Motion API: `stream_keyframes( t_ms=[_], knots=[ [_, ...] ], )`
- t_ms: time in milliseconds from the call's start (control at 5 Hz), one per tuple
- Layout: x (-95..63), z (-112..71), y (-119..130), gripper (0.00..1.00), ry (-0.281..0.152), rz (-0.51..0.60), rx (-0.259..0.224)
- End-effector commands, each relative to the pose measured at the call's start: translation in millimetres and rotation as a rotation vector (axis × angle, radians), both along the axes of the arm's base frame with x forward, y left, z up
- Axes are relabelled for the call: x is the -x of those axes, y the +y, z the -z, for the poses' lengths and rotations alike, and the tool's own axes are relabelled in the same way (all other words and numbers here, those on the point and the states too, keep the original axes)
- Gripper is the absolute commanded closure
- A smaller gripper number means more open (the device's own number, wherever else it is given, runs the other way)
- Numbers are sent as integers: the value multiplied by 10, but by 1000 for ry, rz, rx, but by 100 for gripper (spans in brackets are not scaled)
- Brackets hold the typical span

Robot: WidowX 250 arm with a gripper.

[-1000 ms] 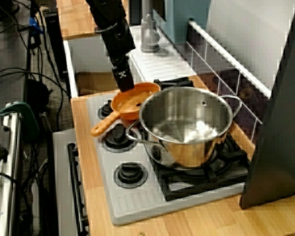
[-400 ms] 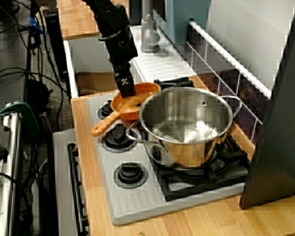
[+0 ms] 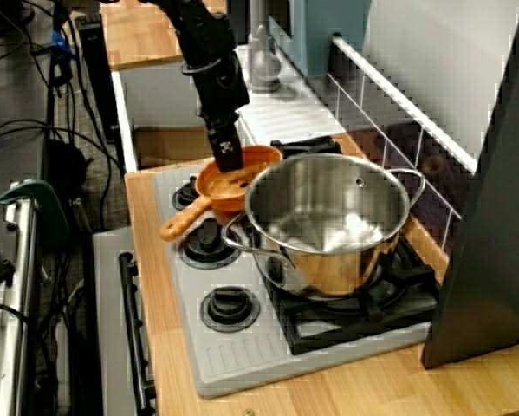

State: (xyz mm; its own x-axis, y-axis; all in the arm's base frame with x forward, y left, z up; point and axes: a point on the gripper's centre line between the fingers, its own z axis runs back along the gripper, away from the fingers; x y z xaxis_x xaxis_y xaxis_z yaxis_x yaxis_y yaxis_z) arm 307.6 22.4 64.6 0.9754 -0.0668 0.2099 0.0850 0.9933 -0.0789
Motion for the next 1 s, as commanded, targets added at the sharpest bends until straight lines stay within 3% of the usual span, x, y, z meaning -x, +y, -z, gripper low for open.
stream_keyframes(
  t_ms=[0, 400, 800],
  knots=[
    [-49, -87, 22, 100, -32, 20, 2],
    [-11, -134, 12, 100, -38, 11, 0],
    [-75, -299, -50, 100, -9, 16, -11]
  ],
)
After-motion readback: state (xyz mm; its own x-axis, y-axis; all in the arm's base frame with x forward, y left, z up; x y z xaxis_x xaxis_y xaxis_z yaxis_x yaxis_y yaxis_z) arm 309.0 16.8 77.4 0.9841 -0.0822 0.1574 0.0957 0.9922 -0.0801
